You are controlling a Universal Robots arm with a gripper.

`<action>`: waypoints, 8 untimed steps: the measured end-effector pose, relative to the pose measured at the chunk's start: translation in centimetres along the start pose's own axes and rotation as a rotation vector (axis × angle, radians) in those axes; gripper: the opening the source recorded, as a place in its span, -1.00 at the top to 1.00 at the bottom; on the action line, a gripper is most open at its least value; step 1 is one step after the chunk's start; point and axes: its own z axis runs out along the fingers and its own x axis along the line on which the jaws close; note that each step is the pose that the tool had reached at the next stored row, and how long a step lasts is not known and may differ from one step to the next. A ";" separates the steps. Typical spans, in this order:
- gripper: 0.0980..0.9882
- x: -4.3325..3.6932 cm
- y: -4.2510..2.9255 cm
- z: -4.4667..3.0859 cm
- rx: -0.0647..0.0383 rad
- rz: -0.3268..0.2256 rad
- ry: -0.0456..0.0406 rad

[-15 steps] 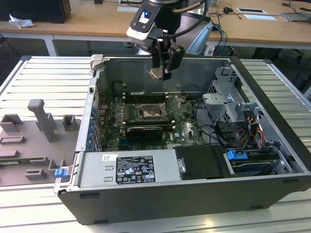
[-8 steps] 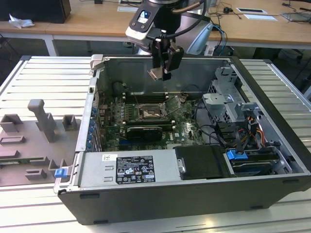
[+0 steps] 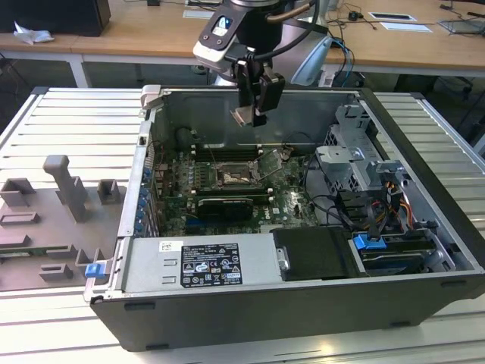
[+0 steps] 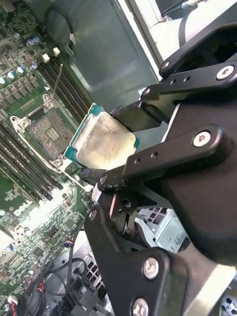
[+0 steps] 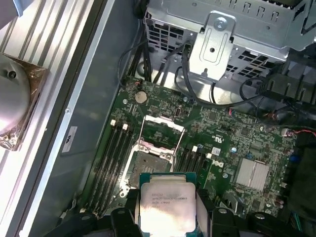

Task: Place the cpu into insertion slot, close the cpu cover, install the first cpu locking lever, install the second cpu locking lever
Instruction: 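Place the cpu into insertion slot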

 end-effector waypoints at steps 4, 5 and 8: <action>0.00 0.00 -0.02 0.16 -0.001 0.051 -0.0046; 0.00 -0.01 -0.02 0.21 -0.001 0.065 -0.0059; 0.00 -0.01 -0.03 0.34 -0.002 0.124 -0.0109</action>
